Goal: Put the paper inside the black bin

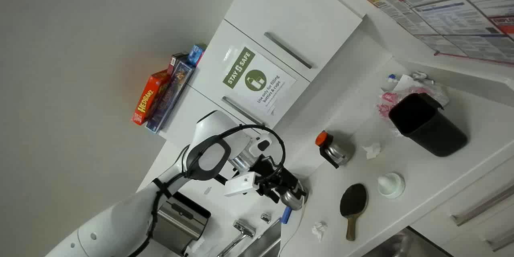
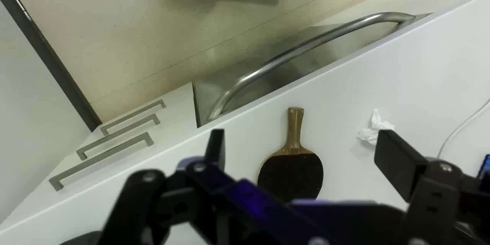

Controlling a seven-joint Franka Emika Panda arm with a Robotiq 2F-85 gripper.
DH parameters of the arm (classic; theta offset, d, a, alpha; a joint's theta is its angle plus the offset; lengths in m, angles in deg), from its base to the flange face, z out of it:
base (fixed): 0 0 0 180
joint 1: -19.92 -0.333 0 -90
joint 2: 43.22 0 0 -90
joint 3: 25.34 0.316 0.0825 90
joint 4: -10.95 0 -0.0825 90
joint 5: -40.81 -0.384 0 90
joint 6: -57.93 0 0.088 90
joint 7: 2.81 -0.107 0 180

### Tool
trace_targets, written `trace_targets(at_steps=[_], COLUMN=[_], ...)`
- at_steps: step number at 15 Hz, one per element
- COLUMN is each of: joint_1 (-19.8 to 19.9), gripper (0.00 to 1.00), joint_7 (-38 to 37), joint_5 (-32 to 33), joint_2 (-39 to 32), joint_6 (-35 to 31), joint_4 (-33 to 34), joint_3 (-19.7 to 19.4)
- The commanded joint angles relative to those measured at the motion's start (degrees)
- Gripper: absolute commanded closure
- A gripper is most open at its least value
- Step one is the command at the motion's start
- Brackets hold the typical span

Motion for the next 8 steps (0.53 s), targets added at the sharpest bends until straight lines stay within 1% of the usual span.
trace_targets(at_steps=[1, 7, 8], joint_1=[1.69, 1.70, 1.93], gripper=[0.00, 0.00, 0.00], joint_7=[0.55, 0.55, -1.36], joint_5=[-0.55, -0.55, -0.20], joint_2=[-0.25, -0.24, -1.42], joint_6=[0.17, 0.17, -2.54], joint_4=[0.14, 0.14, 0.54], joint_3=[1.42, 1.41, 2.06])
